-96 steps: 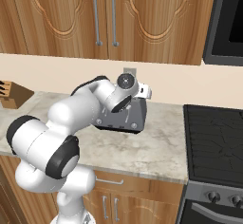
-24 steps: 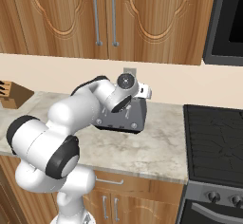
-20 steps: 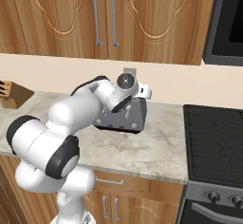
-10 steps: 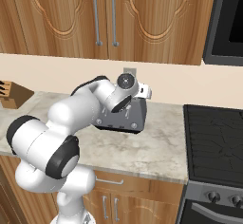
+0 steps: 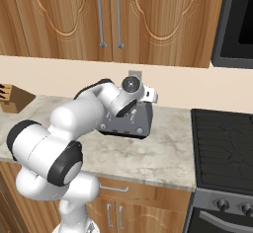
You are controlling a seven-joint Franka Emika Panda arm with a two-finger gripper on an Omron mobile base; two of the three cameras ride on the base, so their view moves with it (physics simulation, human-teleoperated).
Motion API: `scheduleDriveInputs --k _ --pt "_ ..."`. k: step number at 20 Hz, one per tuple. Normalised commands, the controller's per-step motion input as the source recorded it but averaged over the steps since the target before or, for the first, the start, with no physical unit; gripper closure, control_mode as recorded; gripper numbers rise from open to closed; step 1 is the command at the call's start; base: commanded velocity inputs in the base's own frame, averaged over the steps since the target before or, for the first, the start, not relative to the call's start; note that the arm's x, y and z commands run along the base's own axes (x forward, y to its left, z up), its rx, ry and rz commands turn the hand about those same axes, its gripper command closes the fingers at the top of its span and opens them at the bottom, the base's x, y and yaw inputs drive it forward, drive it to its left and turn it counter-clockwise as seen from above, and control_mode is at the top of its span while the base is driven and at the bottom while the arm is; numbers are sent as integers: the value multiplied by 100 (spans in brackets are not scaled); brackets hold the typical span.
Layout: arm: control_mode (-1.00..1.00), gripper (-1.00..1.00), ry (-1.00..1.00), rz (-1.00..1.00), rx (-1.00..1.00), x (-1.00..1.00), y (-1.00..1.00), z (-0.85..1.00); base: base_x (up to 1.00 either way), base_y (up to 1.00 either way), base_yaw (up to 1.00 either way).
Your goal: Start the toaster. Once the lever pops up, take the bread to the plate on the dining counter.
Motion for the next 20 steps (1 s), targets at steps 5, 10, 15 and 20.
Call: scheduleDriveInputs --k 5,10,15,20 --pt "-100 -100 0 0 0 0 0 0 0 0 0" --pt "-100 -100 0 0 0 0 0 0 0 0 0" --pt "-100 -100 0 0 0 0 0 0 0 0 0" --pt "-100 -100 0 0 0 0 0 0 0 0 0"
